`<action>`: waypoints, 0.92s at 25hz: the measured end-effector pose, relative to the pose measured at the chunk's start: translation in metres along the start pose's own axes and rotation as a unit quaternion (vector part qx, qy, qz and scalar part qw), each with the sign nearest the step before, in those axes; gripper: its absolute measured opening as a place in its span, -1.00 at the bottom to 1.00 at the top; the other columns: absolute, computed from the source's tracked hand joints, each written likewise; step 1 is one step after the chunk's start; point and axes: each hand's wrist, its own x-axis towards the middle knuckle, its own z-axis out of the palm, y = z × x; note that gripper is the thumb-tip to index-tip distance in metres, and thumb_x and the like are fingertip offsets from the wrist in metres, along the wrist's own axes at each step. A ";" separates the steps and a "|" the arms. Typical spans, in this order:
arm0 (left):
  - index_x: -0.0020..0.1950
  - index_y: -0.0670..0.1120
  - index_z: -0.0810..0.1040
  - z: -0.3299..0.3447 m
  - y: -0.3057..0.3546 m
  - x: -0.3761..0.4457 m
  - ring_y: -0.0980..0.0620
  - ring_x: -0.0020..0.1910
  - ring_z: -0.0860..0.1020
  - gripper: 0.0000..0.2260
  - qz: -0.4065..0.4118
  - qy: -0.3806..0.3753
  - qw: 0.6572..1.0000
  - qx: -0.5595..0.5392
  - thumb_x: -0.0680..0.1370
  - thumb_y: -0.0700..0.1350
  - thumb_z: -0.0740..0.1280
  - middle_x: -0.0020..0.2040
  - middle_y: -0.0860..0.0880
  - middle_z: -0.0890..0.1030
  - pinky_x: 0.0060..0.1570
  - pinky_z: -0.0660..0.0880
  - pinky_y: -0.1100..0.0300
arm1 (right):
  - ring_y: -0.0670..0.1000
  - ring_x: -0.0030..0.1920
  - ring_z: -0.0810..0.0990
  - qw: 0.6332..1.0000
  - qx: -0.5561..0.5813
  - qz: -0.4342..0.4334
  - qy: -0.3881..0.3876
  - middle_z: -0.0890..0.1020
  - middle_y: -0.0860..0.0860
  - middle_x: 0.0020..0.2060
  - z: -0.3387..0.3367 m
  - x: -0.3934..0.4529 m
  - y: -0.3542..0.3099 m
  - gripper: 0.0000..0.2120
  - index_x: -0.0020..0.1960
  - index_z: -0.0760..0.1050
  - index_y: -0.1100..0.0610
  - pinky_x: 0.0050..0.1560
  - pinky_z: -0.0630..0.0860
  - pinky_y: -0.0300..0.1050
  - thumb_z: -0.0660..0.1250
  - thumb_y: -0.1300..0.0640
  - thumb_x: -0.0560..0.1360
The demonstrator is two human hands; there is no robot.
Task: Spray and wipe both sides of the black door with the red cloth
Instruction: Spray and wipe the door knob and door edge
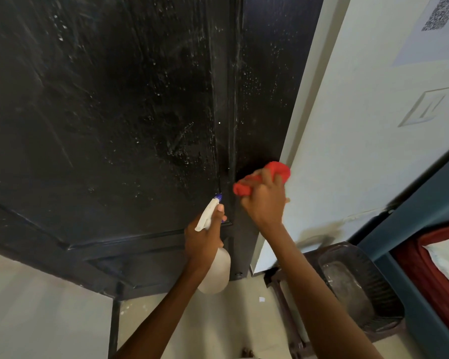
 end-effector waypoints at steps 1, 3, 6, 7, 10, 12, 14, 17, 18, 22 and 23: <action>0.13 -0.09 0.66 0.000 -0.001 -0.001 -0.09 -0.22 0.62 -0.36 0.000 0.006 1.000 0.000 0.33 0.40 0.33 -0.02 -0.11 0.71 -0.18 0.60 0.13 | 0.05 0.04 0.56 0.991 0.103 0.089 0.008 0.61 -0.01 0.07 -0.003 0.003 0.010 -0.73 0.06 0.71 0.03 -0.01 0.58 0.01 0.37 0.03 0.42; 0.17 -0.11 0.64 0.000 -0.008 -0.003 -0.18 -0.14 0.64 -0.20 -0.009 0.014 1.000 -0.002 0.24 0.51 0.33 0.00 -0.18 0.68 -0.13 0.63 0.07 | -0.11 -0.04 0.62 0.917 0.309 0.251 0.031 0.65 -0.11 -0.03 -0.005 0.001 0.021 -0.82 0.06 0.70 -0.06 0.03 0.62 -0.16 0.36 -0.02 0.53; 0.15 -0.17 0.64 -0.001 -0.011 -0.005 -0.11 -0.24 0.60 -0.32 -0.001 0.012 1.000 -0.007 0.30 0.35 0.35 -0.03 -0.25 0.68 -0.22 0.59 0.19 | 0.01 -0.10 0.69 0.754 0.514 0.404 0.064 0.70 -0.03 -0.13 0.008 -0.020 0.027 -0.87 0.10 0.65 0.01 -0.06 0.67 -0.03 0.35 0.12 0.60; 0.14 -0.18 0.65 -0.002 -0.012 -0.005 -0.06 -0.29 0.58 -0.37 0.004 0.006 1.000 0.000 0.34 0.30 0.34 -0.05 -0.24 0.69 -0.28 0.56 0.26 | 0.11 -0.11 0.69 0.685 0.571 0.448 0.062 0.70 0.03 -0.14 0.012 -0.027 0.027 -0.85 0.12 0.62 0.08 -0.13 0.68 0.05 0.32 0.17 0.60; 0.07 -0.18 0.67 -0.010 -0.014 -0.007 0.05 -0.44 0.54 -0.58 0.013 0.000 1.000 0.012 0.50 0.17 0.36 -0.16 -0.19 0.70 -0.41 0.49 0.39 | 0.22 -0.02 0.66 0.529 0.671 0.519 0.015 0.67 0.20 0.00 0.021 -0.044 0.020 -0.74 0.18 0.56 0.19 -0.08 0.64 0.09 0.21 0.25 0.55; 0.02 -0.18 0.68 -0.016 -0.014 -0.007 0.07 -0.49 0.52 -0.63 0.015 0.008 1.000 0.018 0.54 0.13 0.36 -0.29 -0.18 0.66 -0.44 0.46 0.42 | 0.20 0.03 0.66 0.479 0.701 0.528 -0.005 0.68 0.21 0.04 0.028 -0.051 0.006 -0.73 0.19 0.56 0.18 -0.01 0.61 0.09 0.17 0.24 0.57; -0.02 -0.17 0.67 -0.023 -0.012 -0.007 0.07 -0.50 0.52 -0.56 0.008 0.011 1.000 0.025 0.51 0.21 0.33 -0.38 -0.14 0.60 -0.44 0.44 0.45 | 0.17 0.07 0.69 0.436 0.734 0.520 -0.010 0.73 0.18 0.03 0.035 -0.055 -0.012 -0.72 0.26 0.54 0.18 0.04 0.60 0.08 0.17 0.20 0.61; -0.04 -0.10 0.66 -0.033 -0.014 -0.009 0.10 -0.48 0.55 -0.46 -0.012 0.008 0.999 0.030 0.38 0.36 0.26 -0.39 -0.14 0.59 -0.38 0.46 0.37 | 0.18 0.08 0.69 0.400 0.760 0.512 -0.013 0.71 0.17 0.07 0.044 -0.052 -0.038 -0.68 0.35 0.51 0.14 0.04 0.64 0.10 0.27 0.15 0.60; -0.05 -0.07 0.66 -0.036 -0.013 -0.011 0.10 -0.47 0.56 -0.46 -0.014 0.007 0.999 0.031 0.36 0.37 0.25 -0.38 -0.14 0.59 -0.37 0.45 0.36 | 0.19 0.07 0.69 0.395 0.766 0.507 -0.022 0.71 0.17 0.06 0.044 -0.048 -0.047 -0.69 0.32 0.52 0.11 -0.01 0.66 0.09 0.30 0.14 0.58; 0.06 -0.23 0.62 -0.043 -0.014 -0.012 0.04 -0.41 0.57 -0.44 -0.018 0.022 0.998 0.047 0.45 0.28 0.31 -0.29 -0.17 0.60 -0.51 0.38 0.51 | 0.20 0.16 0.65 0.423 0.758 0.496 -0.015 0.70 0.15 0.09 0.044 -0.031 -0.065 -0.68 0.24 0.54 0.07 0.18 0.59 0.15 0.40 0.12 0.50; 0.08 -0.26 0.59 -0.044 -0.013 -0.011 0.04 -0.39 0.55 -0.47 -0.028 0.024 0.998 0.053 0.50 0.22 0.34 -0.27 -0.17 0.60 -0.52 0.37 0.52 | 0.19 0.14 0.66 0.450 0.742 0.497 -0.006 0.70 0.13 0.09 0.046 -0.030 -0.064 -0.70 0.22 0.55 0.05 0.16 0.60 0.15 0.42 0.14 0.49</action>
